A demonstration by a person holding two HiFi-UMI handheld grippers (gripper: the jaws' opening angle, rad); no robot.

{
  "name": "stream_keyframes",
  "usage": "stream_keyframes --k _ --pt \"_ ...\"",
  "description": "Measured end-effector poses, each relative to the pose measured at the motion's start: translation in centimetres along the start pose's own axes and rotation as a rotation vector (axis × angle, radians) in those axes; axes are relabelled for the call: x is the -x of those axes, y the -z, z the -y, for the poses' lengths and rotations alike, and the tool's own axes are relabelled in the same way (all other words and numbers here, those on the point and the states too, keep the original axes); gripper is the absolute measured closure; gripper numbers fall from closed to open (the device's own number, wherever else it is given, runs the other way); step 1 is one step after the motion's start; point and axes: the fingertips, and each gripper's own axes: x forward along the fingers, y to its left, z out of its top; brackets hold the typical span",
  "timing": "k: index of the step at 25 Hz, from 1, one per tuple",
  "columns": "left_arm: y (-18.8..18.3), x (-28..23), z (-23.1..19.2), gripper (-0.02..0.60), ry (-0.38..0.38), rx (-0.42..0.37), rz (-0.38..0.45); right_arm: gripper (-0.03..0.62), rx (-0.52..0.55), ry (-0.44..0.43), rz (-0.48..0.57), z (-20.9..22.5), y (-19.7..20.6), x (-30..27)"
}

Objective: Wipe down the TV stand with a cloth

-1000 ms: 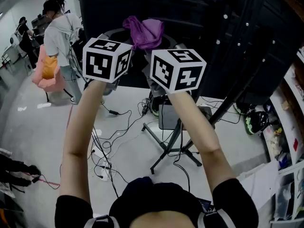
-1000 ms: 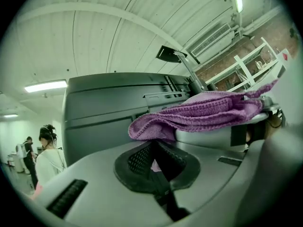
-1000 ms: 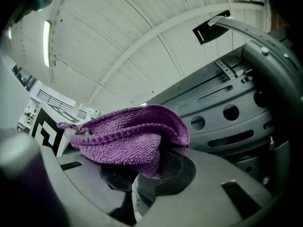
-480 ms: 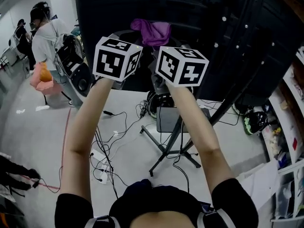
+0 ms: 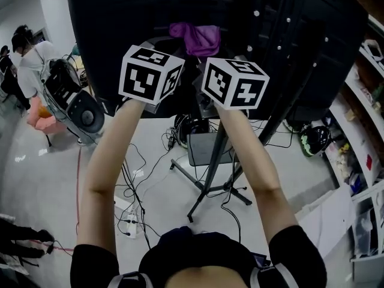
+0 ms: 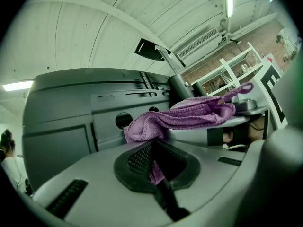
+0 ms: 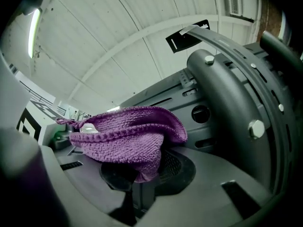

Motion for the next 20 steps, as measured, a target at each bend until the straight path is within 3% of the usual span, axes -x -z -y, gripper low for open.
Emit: stream_keyframes --k 13,20 --pt "-2.2 -3.2 4.8 0.575 0.131 0.015 0.046 0.530 0.072 0.157 -0.002 4.1 -1.5 4.1" --pt "-2.7 -3.2 5.5 0.575 0.161 0.014 0.061 0.530 0.087 0.186 0.009 4.1 -1.9 4.9"
